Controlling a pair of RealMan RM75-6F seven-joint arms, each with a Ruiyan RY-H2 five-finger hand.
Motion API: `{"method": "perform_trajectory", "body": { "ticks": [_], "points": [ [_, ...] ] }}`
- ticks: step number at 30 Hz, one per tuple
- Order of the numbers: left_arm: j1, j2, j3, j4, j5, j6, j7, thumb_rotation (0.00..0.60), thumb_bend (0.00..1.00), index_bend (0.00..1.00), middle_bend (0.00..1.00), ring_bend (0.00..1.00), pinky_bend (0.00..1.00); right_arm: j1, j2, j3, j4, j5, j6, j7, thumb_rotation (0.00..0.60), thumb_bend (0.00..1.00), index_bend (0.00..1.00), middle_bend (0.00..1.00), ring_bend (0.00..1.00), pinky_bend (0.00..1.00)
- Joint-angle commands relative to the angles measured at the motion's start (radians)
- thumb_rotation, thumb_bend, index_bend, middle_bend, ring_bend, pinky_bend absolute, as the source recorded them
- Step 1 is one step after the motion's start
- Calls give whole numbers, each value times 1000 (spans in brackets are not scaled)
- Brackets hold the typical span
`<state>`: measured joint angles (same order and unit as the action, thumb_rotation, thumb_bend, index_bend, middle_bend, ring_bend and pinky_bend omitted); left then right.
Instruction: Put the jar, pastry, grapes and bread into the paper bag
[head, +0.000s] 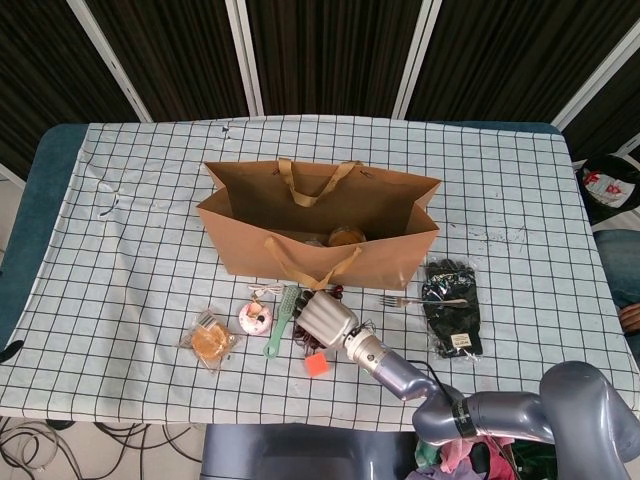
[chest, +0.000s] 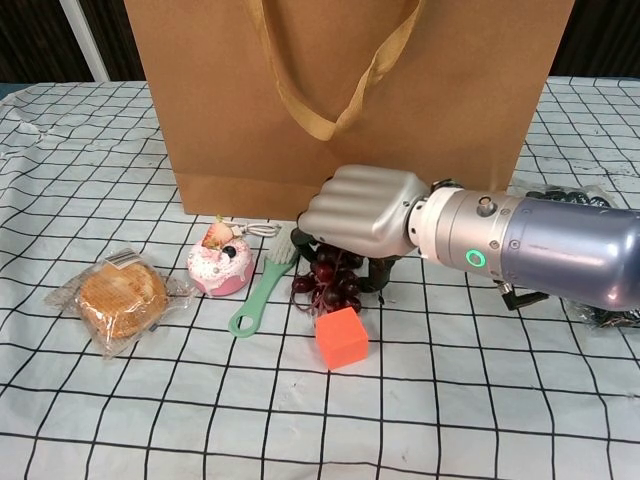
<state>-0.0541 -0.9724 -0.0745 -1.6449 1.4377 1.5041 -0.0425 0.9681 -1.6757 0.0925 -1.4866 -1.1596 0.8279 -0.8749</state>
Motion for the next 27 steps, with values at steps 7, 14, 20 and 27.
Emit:
{"method": "perform_trajectory", "body": {
  "ticks": [7, 14, 20, 27],
  "points": [
    [-1, -2, 1, -1, 1, -2, 8, 600, 105, 161, 68, 28, 129, -10, 41, -12, -39, 30, 19, 9, 600, 318, 447, 365, 357, 226],
    [-1, -5, 3, -4, 1, -1, 17, 600, 105, 161, 68, 28, 129, -22, 68, -37, -60, 28, 24, 33, 600, 350, 457, 385, 377, 228],
    [-2, -6, 2, -6, -3, -4, 22, 600, 105, 161, 68, 28, 130, -26, 66, -51, -63, 9, 30, 48, 600, 396, 494, 401, 395, 240],
    [0, -4, 2, -4, -3, 0, 16, 600, 105, 161, 68, 28, 131, -28, 54, -53, -45, -20, 26, 107, 600, 517, 587, 472, 458, 282]
  ]
}}
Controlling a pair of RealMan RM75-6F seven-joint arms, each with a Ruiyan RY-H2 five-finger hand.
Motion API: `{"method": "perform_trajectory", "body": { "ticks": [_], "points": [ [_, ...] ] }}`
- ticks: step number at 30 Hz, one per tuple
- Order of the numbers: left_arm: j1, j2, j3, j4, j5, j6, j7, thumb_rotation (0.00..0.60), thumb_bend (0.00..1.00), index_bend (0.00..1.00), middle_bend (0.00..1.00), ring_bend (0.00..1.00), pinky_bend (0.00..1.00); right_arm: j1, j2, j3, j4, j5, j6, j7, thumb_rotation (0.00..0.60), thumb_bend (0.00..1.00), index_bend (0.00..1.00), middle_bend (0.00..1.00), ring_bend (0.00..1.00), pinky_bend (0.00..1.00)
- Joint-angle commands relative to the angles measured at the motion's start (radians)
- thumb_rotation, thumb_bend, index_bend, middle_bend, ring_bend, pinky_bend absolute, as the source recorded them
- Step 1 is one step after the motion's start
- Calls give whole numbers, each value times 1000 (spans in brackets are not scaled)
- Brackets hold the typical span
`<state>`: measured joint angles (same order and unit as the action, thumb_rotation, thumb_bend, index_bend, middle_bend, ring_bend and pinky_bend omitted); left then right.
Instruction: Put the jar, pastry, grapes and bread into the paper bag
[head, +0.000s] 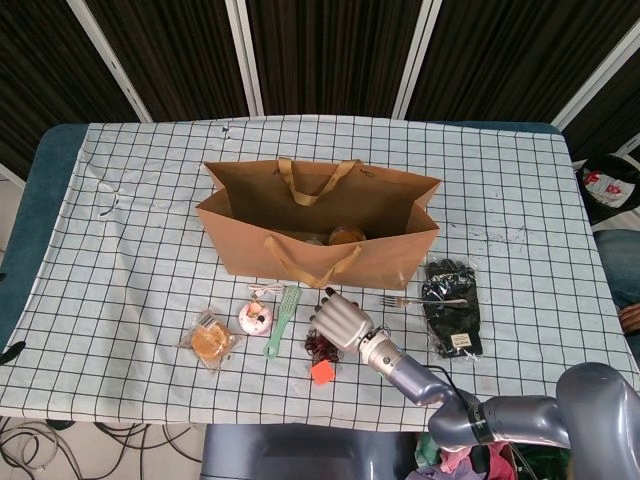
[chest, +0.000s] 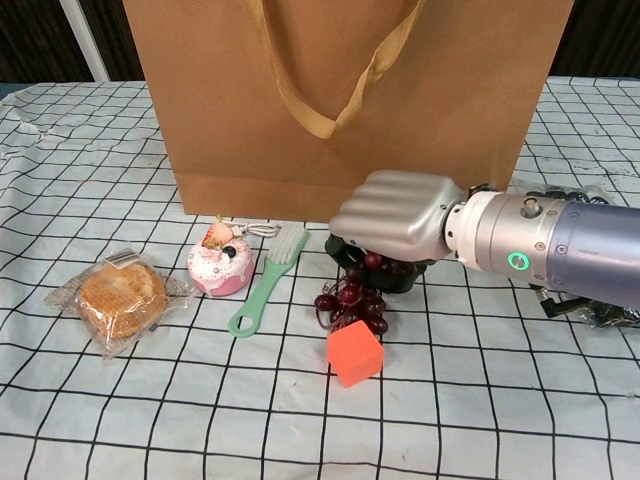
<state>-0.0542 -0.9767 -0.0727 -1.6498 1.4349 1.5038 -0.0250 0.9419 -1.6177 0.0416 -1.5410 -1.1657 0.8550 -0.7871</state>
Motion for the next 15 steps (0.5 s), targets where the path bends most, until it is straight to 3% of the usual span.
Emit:
{"method": "perform_trajectory", "body": {
  "ticks": [1, 9, 15],
  "points": [
    [0, 1, 0, 0, 0, 1, -2, 600, 105, 161, 68, 28, 131, -3, -5, -2, 11, -20, 1, 27, 600, 530, 597, 480, 464, 285],
    [1, 2, 0, 3, 1, 0, -7, 600, 105, 161, 68, 28, 131, -23, 18, 16, -13, -59, 32, 116, 600, 547, 621, 502, 474, 288],
    [0, 3, 0, 2, -3, -2, -4, 600, 105, 161, 68, 28, 131, -65, 81, 34, -95, -85, 90, 210, 600, 549, 625, 503, 477, 308]
  ]
}}
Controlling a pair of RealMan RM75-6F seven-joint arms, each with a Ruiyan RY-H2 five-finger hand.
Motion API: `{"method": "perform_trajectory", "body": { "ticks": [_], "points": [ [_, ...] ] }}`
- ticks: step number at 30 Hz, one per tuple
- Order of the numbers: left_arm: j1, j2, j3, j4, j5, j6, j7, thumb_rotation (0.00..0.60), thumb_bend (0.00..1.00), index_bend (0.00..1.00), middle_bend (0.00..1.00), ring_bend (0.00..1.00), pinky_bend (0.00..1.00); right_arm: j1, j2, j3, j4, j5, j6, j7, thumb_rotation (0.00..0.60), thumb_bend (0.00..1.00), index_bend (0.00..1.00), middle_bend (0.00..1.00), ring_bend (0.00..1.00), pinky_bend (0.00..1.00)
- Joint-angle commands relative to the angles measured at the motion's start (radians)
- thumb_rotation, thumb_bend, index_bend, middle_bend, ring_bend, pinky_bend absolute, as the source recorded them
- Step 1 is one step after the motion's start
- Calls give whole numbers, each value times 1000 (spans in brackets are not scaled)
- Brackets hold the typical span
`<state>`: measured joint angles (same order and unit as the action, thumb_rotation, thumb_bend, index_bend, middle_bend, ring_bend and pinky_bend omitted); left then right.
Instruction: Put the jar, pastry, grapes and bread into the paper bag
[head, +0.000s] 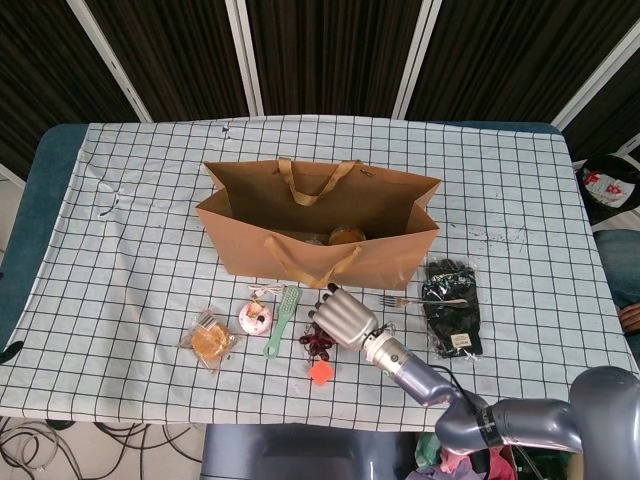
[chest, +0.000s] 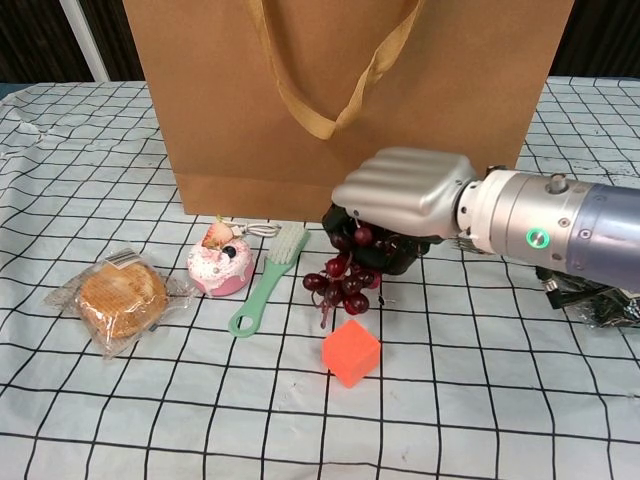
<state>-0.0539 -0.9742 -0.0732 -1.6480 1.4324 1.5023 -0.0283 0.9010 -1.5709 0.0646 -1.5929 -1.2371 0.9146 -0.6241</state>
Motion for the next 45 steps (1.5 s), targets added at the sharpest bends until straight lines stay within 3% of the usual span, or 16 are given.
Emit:
{"method": "perform_trajectory", "body": {
  "ticks": [1, 9, 14, 20, 24, 32, 38, 45],
  "points": [
    [0, 1, 0, 0, 0, 0, -1, 600, 105, 161, 68, 28, 131, -33, 50, 14, -60, -21, 44, 63, 600, 548, 625, 502, 477, 314],
    [3, 3, 0, -3, -3, 3, -3, 600, 105, 161, 68, 28, 131, -156, 240, 10, -216, -96, 216, 165, 600, 548, 625, 497, 475, 316],
    [4, 5, 1, -8, 1, 4, -4, 600, 105, 161, 68, 28, 131, -276, 423, -42, -312, -175, 348, 225, 600, 546, 625, 496, 471, 316],
    [4, 3, 6, -13, 8, 3, 5, 600, 105, 161, 68, 28, 133, -375, 608, -34, -361, -145, 457, 300, 600, 543, 625, 495, 470, 316],
    [5, 2, 8, -15, 12, 5, 8, 600, 106, 161, 68, 28, 133, -398, 688, 15, -357, -99, 501, 341, 600, 539, 625, 493, 470, 316],
    [5, 5, 6, -14, 9, 6, 2, 600, 105, 161, 68, 28, 133, -317, 768, 211, -347, 85, 476, 336, 600, 534, 625, 481, 470, 314],
    [7, 8, 4, -12, 5, 7, -5, 600, 105, 161, 68, 28, 133, -177, 767, 333, -323, 219, 359, 261, 600, 532, 625, 478, 470, 314],
    [4, 7, 2, -9, -1, 0, -5, 600, 105, 161, 68, 28, 133, -32, 685, 402, -315, 348, 246, 216, 600, 525, 625, 474, 470, 314]
  ]
}}
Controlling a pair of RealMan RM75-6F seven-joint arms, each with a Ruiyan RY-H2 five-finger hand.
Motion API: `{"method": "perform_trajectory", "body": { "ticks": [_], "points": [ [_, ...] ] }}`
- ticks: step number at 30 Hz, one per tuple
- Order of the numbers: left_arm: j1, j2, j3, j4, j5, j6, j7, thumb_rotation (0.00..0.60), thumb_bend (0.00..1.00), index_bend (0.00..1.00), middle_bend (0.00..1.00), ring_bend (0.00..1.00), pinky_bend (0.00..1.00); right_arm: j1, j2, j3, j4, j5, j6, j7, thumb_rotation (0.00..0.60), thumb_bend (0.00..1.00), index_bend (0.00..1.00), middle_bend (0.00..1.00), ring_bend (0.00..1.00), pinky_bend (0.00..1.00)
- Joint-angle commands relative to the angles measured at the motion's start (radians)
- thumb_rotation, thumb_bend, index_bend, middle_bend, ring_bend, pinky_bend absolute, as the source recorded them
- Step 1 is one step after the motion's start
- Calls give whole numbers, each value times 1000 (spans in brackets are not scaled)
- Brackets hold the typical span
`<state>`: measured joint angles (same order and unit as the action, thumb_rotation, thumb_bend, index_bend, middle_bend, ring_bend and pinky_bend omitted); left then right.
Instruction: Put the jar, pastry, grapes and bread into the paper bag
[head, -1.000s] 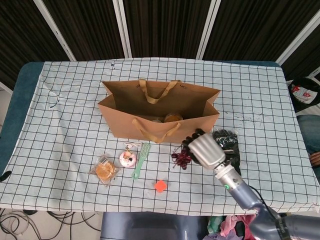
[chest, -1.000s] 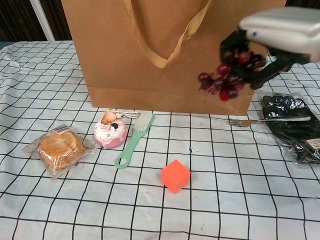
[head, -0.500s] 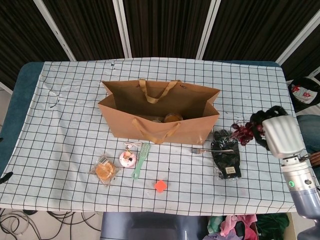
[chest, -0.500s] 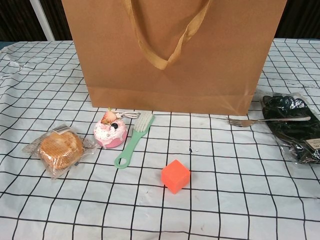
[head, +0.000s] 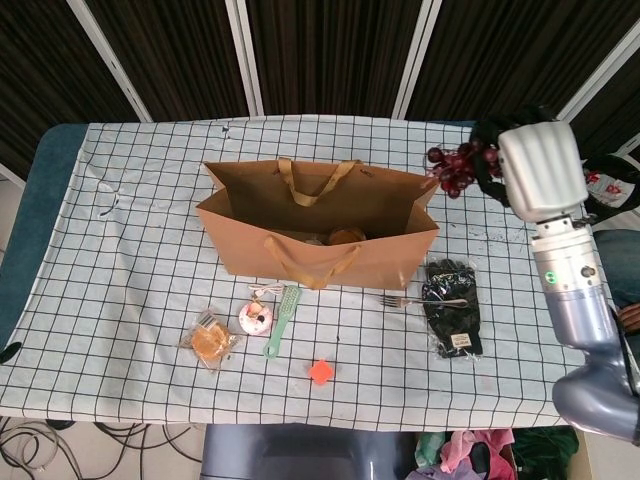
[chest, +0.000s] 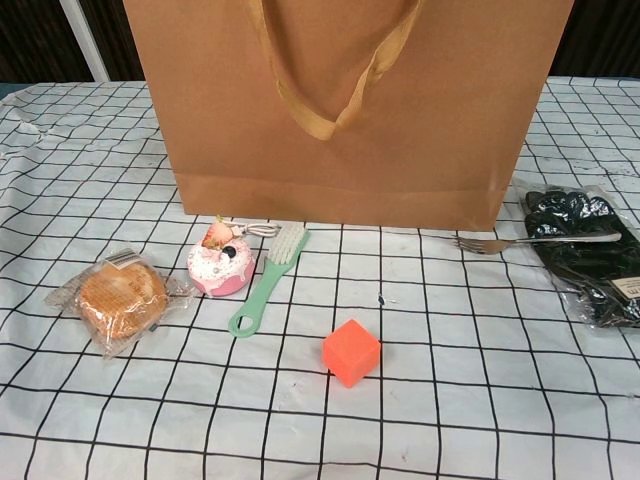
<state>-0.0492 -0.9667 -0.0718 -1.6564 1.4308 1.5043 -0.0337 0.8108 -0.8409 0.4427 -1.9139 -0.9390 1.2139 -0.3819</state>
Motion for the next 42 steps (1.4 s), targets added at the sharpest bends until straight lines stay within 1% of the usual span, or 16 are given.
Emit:
{"method": "perform_trajectory", "body": {
  "ticks": [1, 6, 11, 14, 16, 17, 19, 20, 22, 24, 27, 30, 34, 37, 39, 42],
  "points": [
    [-1, 1, 1, -1, 2, -1, -1, 600, 105, 161, 68, 28, 133, 80, -66, 23, 7, 61, -71, -37, 600, 524, 625, 472, 470, 313],
    [3, -6, -7, 5, -9, 12, 12, 600, 105, 161, 68, 28, 133, 149, -157, -1, 28, 77, -106, -92, 600, 523, 625, 469, 470, 301],
    [-1, -8, -8, 4, -18, 0, 18, 600, 105, 161, 67, 29, 136, 207, -247, -1, 62, 110, -111, -115, 600, 522, 625, 470, 470, 299],
    [-3, -8, -7, 4, -16, -3, 21, 600, 105, 161, 67, 28, 136, 231, -276, -10, 76, 109, -114, -142, 600, 514, 624, 467, 468, 298],
    [-4, -8, -7, 4, -18, -7, 23, 600, 105, 161, 67, 29, 136, 244, -289, -19, 83, 118, -121, -162, 600, 472, 583, 448, 460, 290],
    [-5, -8, -6, 3, -18, -10, 24, 600, 105, 161, 67, 29, 137, 249, -293, -25, 84, 128, -127, -174, 600, 438, 536, 426, 451, 283],
    [-6, -6, -5, 1, -18, -12, 24, 600, 105, 161, 67, 29, 137, 257, -290, -36, 79, 159, -141, -198, 600, 338, 376, 339, 412, 267],
    [-6, -6, -5, 1, -16, -12, 24, 600, 105, 161, 67, 29, 137, 261, -285, -42, 75, 176, -150, -209, 600, 307, 319, 306, 394, 262],
    [-5, -5, -4, 1, -12, -9, 21, 600, 105, 161, 67, 28, 137, 266, -268, -55, 59, 209, -174, -230, 600, 230, 165, 220, 343, 250],
    [-4, -4, -4, 1, -12, -9, 17, 600, 105, 161, 67, 28, 137, 270, -244, -65, 37, 244, -196, -244, 600, 190, 90, 159, 304, 244],
    [-4, -3, -6, 0, -15, -7, 17, 600, 105, 161, 67, 29, 137, 273, -214, -69, 12, 289, -218, -244, 600, 166, 49, 101, 264, 244],
    [-4, -4, -6, 0, -15, -7, 19, 600, 105, 161, 67, 28, 137, 273, -199, -69, 4, 297, -206, -240, 600, 165, 40, 72, 228, 243],
    [-5, -6, -6, 0, -17, -10, 22, 600, 105, 161, 67, 28, 137, 252, -205, -58, 5, 232, -128, -212, 600, 165, 38, 70, 216, 243],
    [-6, -6, -6, 1, -18, -11, 23, 600, 105, 161, 67, 28, 137, 221, -194, -56, 5, 189, -50, -209, 600, 165, 36, 77, 221, 243],
    [-6, -7, -6, 1, -17, -11, 24, 600, 105, 159, 67, 29, 137, 199, -172, -63, 6, 196, -24, -220, 600, 165, 33, 78, 222, 243],
    [-7, -8, -6, 1, -15, -9, 24, 600, 105, 158, 67, 29, 138, 150, -114, -72, 8, 215, 7, -218, 600, 165, 28, 78, 222, 243]
  ]
}}
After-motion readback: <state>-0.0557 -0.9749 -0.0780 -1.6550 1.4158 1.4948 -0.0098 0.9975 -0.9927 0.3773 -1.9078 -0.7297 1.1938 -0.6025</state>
